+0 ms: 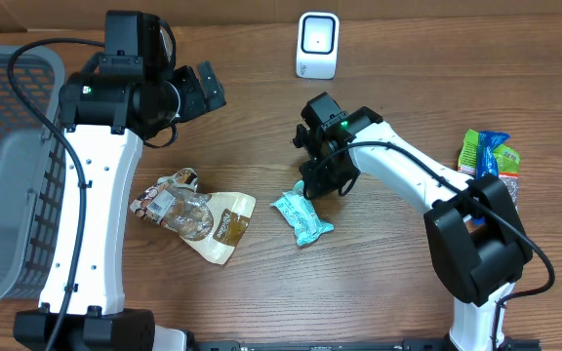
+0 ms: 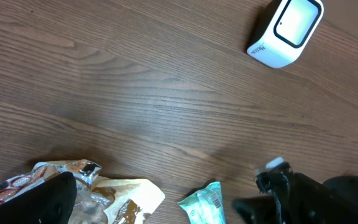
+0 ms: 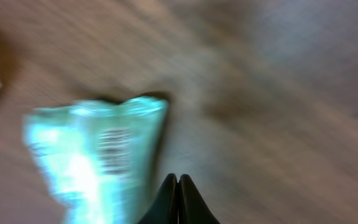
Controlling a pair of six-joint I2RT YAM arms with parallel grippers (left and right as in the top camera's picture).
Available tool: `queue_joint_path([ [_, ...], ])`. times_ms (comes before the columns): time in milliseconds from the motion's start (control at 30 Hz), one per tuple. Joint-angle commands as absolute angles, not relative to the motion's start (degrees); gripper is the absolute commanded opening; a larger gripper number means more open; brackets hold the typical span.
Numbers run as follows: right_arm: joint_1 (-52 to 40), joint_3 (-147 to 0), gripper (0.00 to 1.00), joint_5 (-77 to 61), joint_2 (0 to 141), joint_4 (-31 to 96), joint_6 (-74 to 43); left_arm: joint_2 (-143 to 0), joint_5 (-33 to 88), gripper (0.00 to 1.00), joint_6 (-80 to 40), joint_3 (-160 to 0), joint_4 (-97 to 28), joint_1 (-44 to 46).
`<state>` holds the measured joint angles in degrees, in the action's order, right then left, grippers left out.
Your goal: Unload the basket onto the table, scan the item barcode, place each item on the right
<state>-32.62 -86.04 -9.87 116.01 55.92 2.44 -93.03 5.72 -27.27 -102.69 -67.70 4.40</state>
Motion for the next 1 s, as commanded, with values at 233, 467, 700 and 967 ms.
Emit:
queue_joint_path([
  [233, -30.61, -95.18, 0.43, -16.05, 115.61, 63.77, 7.29, -93.56, 5.37, 1.00, -27.44, -102.89, -67.48, 4.51],
  [467, -29.06, -87.88, 0.45, -26.02, 115.90, 66.17, -1.80, -93.56, 5.37, 1.00, -27.44, -102.89, -67.48, 4.51],
  [700, -29.56, -81.36, 0.35, -30.74, 115.90, 65.04, -12.32, -93.58, 5.37, 1.00, -27.44, -102.89, -67.48, 4.51],
  [967, -30.57, -76.77, 0.24, -22.83, 115.90, 61.49, -13.67, -93.60, 5.37, 1.00, -27.44, -102.89, -67.48, 4.51],
])
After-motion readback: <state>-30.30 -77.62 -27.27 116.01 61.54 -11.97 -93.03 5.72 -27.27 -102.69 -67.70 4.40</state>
